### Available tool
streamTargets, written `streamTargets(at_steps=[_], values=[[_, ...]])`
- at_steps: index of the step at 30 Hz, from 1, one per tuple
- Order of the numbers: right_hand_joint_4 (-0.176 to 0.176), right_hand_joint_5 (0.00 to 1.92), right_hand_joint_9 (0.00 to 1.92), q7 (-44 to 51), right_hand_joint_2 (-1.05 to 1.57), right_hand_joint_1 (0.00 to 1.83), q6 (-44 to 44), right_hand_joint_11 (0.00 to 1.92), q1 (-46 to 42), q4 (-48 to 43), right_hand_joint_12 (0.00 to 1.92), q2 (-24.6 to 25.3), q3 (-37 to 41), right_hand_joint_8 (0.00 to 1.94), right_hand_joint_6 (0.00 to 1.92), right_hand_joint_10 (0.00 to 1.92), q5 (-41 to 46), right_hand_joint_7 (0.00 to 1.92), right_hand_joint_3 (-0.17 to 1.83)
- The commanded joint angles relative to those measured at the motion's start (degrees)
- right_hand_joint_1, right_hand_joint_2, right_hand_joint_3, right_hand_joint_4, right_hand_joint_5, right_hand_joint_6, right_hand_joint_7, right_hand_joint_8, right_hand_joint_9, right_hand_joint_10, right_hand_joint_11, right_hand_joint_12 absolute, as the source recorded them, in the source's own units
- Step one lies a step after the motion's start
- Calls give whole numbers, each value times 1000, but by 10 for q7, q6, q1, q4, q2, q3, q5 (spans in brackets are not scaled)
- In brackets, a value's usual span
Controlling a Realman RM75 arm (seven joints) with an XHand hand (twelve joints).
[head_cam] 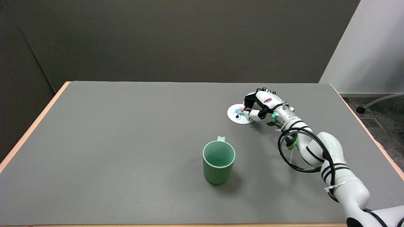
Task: Pick up the white cup lid.
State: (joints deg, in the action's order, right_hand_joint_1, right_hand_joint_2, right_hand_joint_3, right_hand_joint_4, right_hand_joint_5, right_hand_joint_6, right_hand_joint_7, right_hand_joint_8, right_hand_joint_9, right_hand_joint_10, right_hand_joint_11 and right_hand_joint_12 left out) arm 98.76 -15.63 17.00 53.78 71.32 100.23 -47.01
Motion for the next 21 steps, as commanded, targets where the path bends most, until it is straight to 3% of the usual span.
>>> streamTargets(at_steps=[1,7,8,9,11,12,16,18,21], values=[[56,692,270,2,1165,939,-11,-1,-9,17,1215,12,2,542,1427,828,-1,639,228],[65,705,259,0,1159,941,-8,-1,-21,32,1225,21,0,536,1408,845,-1,662,224],[54,720,256,0,1078,952,-8,-1,-23,34,1210,21,0,467,1055,853,-1,689,369],[30,752,246,-1,895,974,-7,-1,-25,38,1170,21,0,343,253,870,-1,738,702],[16,740,257,-2,849,972,-6,-1,-29,46,1157,21,-1,249,198,860,0,767,752],[15,731,280,-3,779,957,-6,-1,-31,52,1199,21,-1,253,203,817,0,755,870],[13,711,302,-4,802,979,-5,-1,-36,64,1102,21,-2,183,177,755,0,735,778],[14,695,306,-4,726,953,-5,-1,-38,66,1146,20,-3,205,199,728,0,705,900],[10,675,306,-7,700,957,-6,-1,-44,74,1110,19,-3,195,195,698,1,675,913]])
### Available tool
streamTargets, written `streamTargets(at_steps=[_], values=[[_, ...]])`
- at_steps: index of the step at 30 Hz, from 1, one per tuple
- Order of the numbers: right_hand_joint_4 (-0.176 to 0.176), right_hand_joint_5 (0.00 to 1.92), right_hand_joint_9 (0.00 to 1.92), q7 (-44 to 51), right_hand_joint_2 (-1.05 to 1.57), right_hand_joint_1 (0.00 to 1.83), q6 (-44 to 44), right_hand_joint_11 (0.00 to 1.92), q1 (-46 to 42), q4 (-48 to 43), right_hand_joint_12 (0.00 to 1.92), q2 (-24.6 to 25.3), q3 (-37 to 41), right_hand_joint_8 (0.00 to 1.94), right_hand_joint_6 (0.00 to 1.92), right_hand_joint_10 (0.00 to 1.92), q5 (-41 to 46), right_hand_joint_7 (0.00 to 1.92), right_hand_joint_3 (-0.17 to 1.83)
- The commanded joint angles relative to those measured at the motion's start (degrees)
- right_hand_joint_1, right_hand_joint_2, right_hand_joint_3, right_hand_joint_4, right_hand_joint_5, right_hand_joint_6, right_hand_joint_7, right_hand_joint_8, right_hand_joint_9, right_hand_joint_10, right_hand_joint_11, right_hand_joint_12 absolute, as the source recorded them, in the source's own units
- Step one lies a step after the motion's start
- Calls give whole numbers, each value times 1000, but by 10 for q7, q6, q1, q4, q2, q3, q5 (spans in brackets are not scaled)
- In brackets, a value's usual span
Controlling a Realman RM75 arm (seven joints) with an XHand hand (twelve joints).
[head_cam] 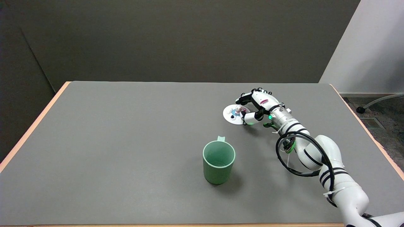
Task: Pick up the white cup lid.
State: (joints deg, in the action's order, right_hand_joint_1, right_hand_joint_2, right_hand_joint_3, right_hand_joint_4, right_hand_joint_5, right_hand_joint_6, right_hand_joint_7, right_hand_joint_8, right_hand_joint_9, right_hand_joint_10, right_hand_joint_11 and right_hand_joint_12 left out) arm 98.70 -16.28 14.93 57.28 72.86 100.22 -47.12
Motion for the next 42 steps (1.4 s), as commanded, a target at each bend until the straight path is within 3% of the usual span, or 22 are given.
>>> streamTargets(at_steps=[1,7,23,42], values=[[10,671,306,-8,696,958,1,-1,-26,43,1100,3,-3,194,195,692,3,669,917],[1,593,326,-12,666,962,-1,-1,-35,63,1063,2,-4,188,191,657,3,630,949],[15,647,356,-12,668,948,-3,-1,-44,147,1028,-4,3,180,195,623,11,641,943],[20,689,389,-12,694,946,-1,-1,-46,97,1027,-2,-3,190,201,626,11,703,923]])
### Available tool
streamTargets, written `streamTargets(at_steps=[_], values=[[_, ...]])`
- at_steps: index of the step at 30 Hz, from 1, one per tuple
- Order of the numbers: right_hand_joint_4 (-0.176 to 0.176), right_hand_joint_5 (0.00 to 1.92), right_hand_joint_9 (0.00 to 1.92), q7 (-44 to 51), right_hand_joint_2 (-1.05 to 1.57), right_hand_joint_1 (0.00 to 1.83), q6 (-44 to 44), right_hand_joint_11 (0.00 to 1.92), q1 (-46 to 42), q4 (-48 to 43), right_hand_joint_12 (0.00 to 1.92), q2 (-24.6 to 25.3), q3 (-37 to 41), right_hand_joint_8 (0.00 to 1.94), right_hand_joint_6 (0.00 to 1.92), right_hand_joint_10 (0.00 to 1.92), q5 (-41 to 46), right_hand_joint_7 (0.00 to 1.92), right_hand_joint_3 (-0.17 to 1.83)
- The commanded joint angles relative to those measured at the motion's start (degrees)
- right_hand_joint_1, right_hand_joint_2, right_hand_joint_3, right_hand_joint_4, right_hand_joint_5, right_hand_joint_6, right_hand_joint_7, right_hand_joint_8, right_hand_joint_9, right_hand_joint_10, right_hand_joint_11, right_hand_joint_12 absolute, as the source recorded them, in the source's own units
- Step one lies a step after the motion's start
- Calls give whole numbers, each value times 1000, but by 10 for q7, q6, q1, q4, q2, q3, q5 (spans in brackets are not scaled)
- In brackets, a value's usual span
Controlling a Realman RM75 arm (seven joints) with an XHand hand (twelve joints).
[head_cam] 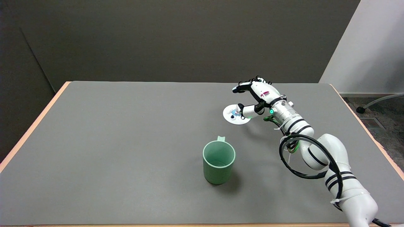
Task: Pick up the white cup lid.
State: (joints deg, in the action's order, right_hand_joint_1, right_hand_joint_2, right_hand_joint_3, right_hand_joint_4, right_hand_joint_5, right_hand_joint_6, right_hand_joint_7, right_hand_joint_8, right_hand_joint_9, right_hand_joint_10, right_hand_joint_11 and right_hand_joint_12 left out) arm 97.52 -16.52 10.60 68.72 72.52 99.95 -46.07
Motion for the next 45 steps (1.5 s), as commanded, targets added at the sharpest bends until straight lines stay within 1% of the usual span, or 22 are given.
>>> streamTargets(at_steps=[1,6,7,8,9,10,11,12,13,28,45], values=[[20,689,390,0,694,947,1,-1,-1,-22,1027,2,0,190,201,626,1,704,922],[18,688,391,1,698,951,-2,-1,5,-39,1025,3,-1,189,198,622,1,706,910],[17,697,401,0,729,984,-2,-1,6,-41,1011,3,-1,180,179,591,1,715,828],[15,689,386,0,704,952,-2,-1,7,-43,1056,3,-1,192,196,624,1,724,901],[15,689,377,0,701,946,-2,-1,8,-45,1091,3,-1,198,200,639,1,735,915],[14,700,367,0,738,980,-3,-1,8,-46,1093,3,-1,187,181,644,1,751,826],[12,703,323,2,750,988,-3,-1,8,-48,1144,3,-1,185,177,701,1,759,799],[12,695,293,2,722,962,-3,-1,10,-51,1199,4,-1,204,195,741,1,752,869],[13,693,285,2,711,952,-3,-1,11,-53,1211,4,-1,211,202,752,1,748,898],[2,697,264,7,712,947,-8,-1,27,-86,1199,17,-3,211,201,765,1,746,894],[-1,721,265,26,730,953,-16,-1,47,-136,1177,14,-1,208,202,756,0,746,888]])
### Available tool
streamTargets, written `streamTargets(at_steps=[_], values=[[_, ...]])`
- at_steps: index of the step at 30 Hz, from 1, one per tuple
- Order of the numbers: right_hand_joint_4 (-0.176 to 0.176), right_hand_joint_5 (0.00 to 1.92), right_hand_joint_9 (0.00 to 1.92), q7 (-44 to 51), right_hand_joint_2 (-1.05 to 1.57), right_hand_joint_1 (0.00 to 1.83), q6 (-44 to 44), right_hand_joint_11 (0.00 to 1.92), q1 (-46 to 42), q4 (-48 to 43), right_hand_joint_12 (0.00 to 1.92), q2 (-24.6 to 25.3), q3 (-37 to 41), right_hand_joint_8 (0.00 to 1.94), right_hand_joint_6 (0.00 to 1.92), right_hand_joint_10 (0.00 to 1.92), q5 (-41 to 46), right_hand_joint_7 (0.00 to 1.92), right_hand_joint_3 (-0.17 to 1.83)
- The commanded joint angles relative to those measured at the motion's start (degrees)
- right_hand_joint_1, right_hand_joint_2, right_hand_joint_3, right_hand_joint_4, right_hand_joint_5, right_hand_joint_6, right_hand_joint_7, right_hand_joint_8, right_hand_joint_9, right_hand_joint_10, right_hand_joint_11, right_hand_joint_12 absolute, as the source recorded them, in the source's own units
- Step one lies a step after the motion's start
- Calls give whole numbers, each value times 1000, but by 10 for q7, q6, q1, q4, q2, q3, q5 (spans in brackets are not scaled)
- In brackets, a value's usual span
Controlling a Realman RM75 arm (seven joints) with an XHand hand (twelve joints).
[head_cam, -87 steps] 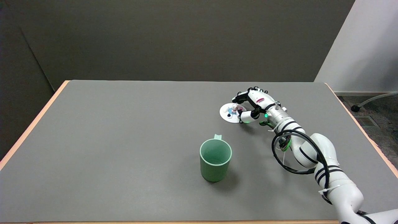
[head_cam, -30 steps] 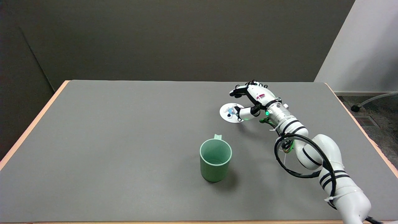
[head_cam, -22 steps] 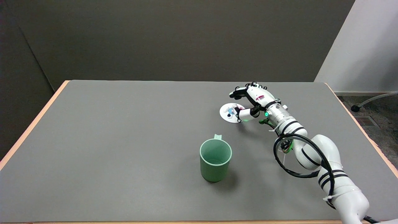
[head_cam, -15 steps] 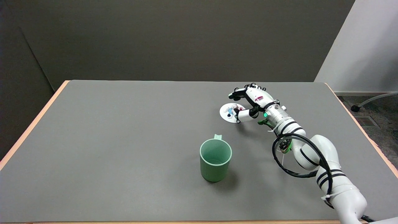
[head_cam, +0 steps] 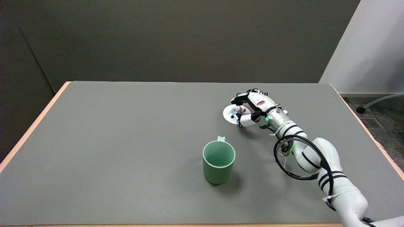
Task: Pick up the white cup lid.
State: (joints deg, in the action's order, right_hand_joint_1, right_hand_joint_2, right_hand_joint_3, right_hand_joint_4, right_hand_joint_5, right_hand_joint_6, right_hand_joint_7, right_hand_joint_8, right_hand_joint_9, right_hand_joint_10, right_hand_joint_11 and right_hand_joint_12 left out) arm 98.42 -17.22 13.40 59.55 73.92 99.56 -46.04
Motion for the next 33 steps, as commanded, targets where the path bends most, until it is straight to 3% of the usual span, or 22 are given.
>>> streamTargets(at_steps=[1,10,13,14,15,16,23,33], values=[[-2,725,267,17,733,954,-10,-1,20,-47,1178,0,3,208,203,755,0,747,886],[-5,732,274,20,749,964,-13,-1,25,-56,1174,-7,11,208,202,753,0,751,883],[-12,779,239,40,863,989,-33,-1,26,-56,1165,-3,24,245,200,778,0,773,706],[4,766,209,44,1010,989,-39,-1,27,-56,1245,-1,30,379,788,810,0,718,444],[1,758,156,50,1165,1046,-49,-1,27,-56,1334,2,40,902,1299,896,0,658,180],[-27,765,98,59,1206,1139,-59,-1,27,-56,1400,7,50,1598,1239,1003,0,633,138],[-30,762,112,92,1191,1150,-86,-1,23,-47,1530,20,68,1549,1200,1070,29,698,134],[-27,837,196,92,1147,1181,-86,-1,2,2,1513,20,62,1400,1076,1116,34,805,119]])
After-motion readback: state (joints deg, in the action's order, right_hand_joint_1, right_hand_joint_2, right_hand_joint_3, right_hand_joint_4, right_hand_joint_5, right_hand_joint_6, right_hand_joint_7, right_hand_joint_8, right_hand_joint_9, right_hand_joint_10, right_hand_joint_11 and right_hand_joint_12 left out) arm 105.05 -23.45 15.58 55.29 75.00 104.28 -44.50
